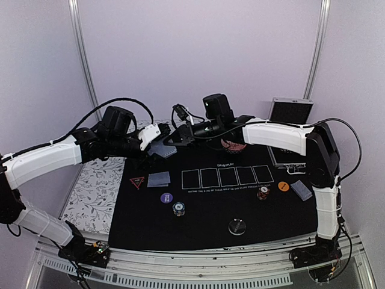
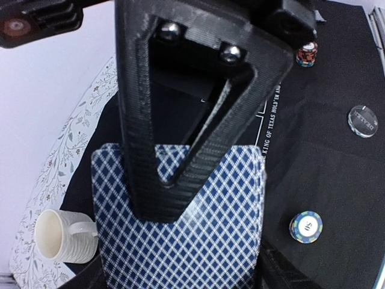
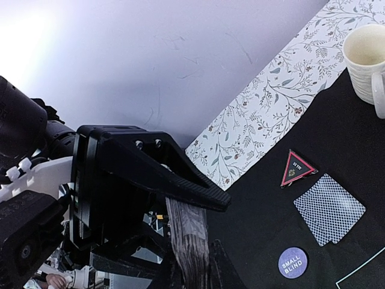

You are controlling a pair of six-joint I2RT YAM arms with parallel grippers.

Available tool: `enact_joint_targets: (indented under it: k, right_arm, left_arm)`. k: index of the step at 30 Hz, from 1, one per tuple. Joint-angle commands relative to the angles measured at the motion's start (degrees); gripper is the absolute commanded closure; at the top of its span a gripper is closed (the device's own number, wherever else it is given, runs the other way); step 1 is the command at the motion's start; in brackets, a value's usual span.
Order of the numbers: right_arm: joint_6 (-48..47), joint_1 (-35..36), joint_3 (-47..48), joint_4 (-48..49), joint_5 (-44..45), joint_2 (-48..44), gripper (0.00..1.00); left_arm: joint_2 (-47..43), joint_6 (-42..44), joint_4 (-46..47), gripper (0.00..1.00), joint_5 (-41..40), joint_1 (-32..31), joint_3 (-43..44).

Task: Distribute texas hold em gaming equipment
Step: Pass from the right arm to the left

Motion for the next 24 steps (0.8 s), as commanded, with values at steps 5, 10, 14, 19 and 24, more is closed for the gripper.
enact_joint_targets:
  k: [5, 10, 14, 19, 24]
  right_arm:
    - [-3.60, 0.35, -0.06, -7.24, 6.56, -3.93, 0.64]
    - [-5.83, 0.00, 0.25, -10.90, 9.39, -4.51, 0.58]
    - [-7.35, -0.79, -0.50, -13.41, 12.44, -6.41, 0.57]
    - [-8.18, -1.32, -0.39, -13.82, 10.64, -7.07, 0.62]
    - [-8.40, -1.00, 1.81, -13.14, 4.68, -5.55, 0.67]
  left_arm:
    - [-1.16, 0.11, 1.37, 0.39, -0.90, 0.17, 0.20]
    - [-1.21, -0.01, 1.37, 0.42, -0.64, 0.12, 0.29]
    - [-1.25, 0.16, 1.37, 0.42, -1.04, 0.17, 0.25]
    - [-1.06, 0.24, 1.37, 0.42, -0.93, 0.22, 0.20]
    - [-0.55, 0.11, 1.37, 0.42, -1.33, 0.21, 0.29]
